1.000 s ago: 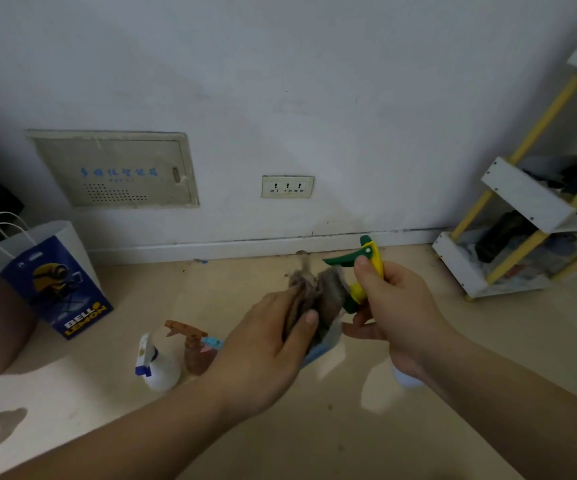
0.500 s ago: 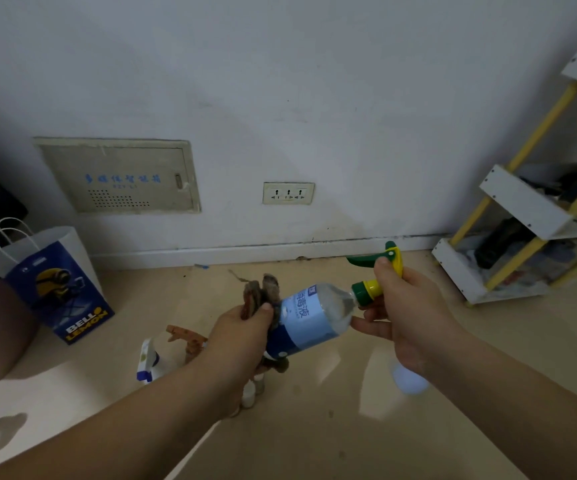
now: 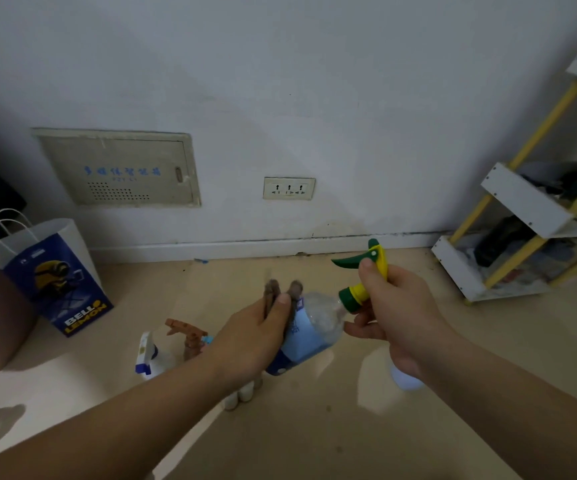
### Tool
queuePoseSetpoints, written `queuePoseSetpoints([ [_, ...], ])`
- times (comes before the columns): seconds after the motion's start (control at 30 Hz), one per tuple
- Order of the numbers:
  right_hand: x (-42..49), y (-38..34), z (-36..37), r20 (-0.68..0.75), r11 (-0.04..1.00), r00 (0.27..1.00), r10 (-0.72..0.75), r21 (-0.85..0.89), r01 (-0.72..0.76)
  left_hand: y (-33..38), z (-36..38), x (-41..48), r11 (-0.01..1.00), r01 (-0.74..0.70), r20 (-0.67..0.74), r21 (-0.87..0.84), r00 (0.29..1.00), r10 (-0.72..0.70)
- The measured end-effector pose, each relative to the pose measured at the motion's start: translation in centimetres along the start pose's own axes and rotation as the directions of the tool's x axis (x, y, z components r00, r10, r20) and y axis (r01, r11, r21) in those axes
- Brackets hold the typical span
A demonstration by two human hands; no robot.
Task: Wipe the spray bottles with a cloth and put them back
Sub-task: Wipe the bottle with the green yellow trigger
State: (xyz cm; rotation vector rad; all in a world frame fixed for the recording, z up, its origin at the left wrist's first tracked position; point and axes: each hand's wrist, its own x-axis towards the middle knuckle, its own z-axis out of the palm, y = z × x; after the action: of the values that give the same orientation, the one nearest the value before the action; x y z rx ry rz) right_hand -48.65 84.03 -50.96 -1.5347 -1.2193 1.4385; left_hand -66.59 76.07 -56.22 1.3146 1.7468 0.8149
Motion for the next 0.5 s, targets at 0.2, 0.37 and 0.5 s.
queuePoseSetpoints([
  [0.2, -0.5, -0.2, 0.1, 0.084, 0.999, 0.996, -0.041, -0.026, 0.043, 0.7, 0.3, -1.2, 0.923, -0.369, 0.02, 0.106, 0.929, 0.369],
  [0.37, -0.2, -0.5, -0.2, 0.037, 0.996, 0.995, -0.091, -0.01, 0.091, 1.1, -0.5, -0.5, 0.903, 0.231, 0.047, -0.361, 0.972, -0.23],
  [0.5, 0.4, -0.8, -0.7, -0.041, 0.995, 0.994, -0.097, 0.007, 0.097, 1.2, 0.7, -1.1, 0.559, 0.458, 0.174, -0.691, 0.856, -0.487],
])
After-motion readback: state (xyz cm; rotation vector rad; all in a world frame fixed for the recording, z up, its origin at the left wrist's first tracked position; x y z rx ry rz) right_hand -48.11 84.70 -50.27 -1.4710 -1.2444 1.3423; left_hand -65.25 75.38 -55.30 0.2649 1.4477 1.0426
